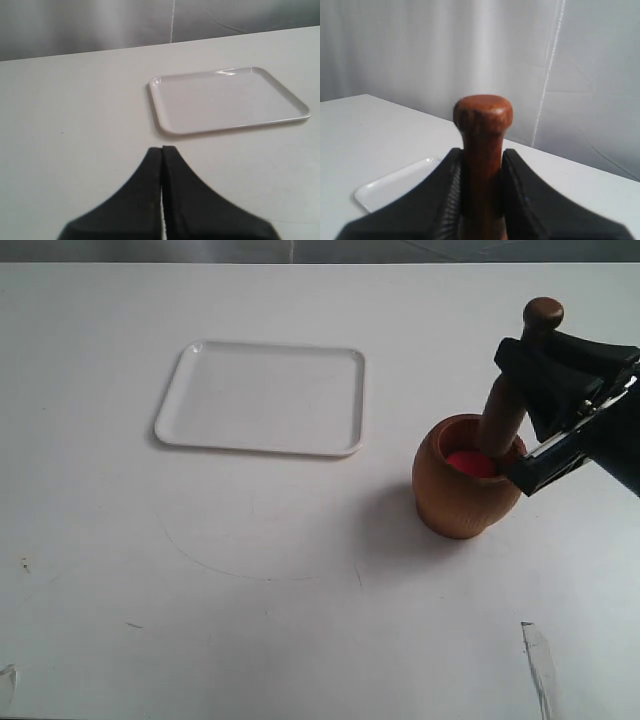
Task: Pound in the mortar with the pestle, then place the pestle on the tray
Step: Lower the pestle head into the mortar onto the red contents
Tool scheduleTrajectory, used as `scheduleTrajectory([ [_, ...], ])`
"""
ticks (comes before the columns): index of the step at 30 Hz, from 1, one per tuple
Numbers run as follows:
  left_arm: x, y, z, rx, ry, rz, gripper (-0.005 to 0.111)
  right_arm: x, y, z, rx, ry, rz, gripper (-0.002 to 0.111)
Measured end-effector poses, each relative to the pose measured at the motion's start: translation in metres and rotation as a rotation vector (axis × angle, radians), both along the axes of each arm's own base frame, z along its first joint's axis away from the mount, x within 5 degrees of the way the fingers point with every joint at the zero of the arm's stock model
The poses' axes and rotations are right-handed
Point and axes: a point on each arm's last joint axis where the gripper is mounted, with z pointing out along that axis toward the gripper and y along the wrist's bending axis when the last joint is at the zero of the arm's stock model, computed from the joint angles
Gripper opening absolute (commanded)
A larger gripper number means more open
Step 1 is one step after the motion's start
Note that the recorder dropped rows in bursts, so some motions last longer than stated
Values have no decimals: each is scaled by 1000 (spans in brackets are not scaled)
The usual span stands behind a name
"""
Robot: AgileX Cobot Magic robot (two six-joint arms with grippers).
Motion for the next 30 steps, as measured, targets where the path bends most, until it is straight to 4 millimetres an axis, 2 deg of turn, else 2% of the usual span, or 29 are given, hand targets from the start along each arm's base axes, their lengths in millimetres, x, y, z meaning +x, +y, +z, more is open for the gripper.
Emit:
scheduleTrajectory([
  [7,0,0,0,0,0,0,0,9,0,-7,35,-13,-41,0],
  [15,0,0,0,0,0,0,0,22,5,-51,-35,169,-39,0],
  [20,0,0,0,0,0,0,0,29,8,-65,-44,171,-28,0],
  [24,0,0,0,0,0,0,0,30,8,-66,-53,162,-34,0],
  [30,0,0,0,0,0,0,0,21,4,-42,-50,84,-43,0],
])
